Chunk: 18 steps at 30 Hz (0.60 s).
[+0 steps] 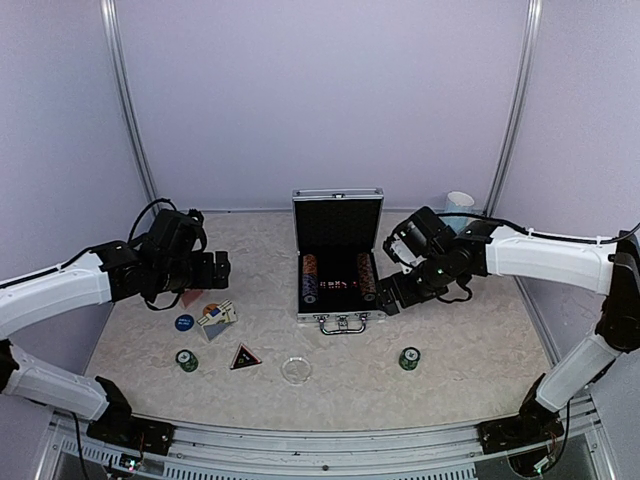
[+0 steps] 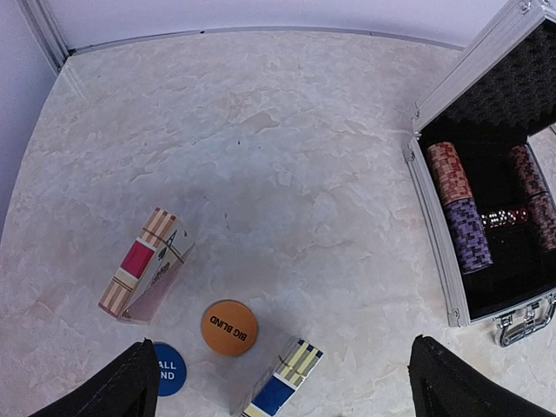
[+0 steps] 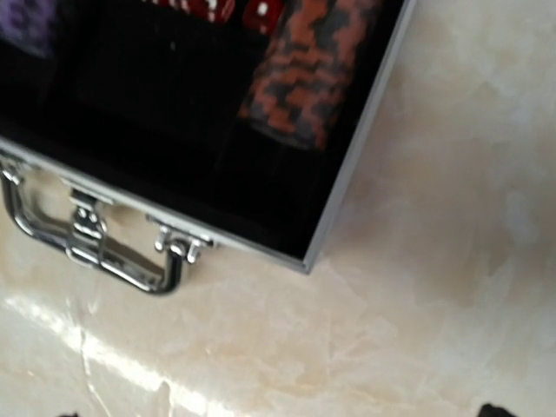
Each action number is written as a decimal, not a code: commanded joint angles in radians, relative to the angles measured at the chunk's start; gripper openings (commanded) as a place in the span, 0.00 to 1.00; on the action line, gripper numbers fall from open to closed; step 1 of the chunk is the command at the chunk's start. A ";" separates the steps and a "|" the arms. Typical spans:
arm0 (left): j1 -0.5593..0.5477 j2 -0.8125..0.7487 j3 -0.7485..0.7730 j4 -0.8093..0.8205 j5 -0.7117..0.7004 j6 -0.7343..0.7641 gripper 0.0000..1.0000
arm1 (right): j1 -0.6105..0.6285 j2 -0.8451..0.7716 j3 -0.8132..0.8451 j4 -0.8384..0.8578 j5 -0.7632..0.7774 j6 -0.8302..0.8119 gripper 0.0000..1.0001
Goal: Pack up texas hold em set
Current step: Pick up the poker case from the center of the board.
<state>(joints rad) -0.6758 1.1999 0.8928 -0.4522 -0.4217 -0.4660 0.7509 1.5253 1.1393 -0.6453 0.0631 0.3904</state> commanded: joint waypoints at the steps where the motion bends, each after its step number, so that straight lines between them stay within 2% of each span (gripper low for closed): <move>1: -0.007 0.016 0.006 -0.007 -0.007 0.010 0.99 | 0.034 0.035 0.046 -0.063 0.066 -0.015 0.99; 9: 0.007 0.062 0.016 -0.034 -0.022 0.047 0.99 | 0.050 0.055 0.065 -0.067 0.084 -0.027 0.99; 18: 0.019 0.175 0.065 -0.162 0.047 0.097 0.99 | 0.050 0.120 0.134 -0.069 0.105 -0.092 0.99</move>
<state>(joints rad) -0.6502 1.3563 0.9291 -0.5411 -0.4126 -0.4084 0.7872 1.6249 1.2358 -0.7021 0.1368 0.3363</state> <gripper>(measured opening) 0.989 0.992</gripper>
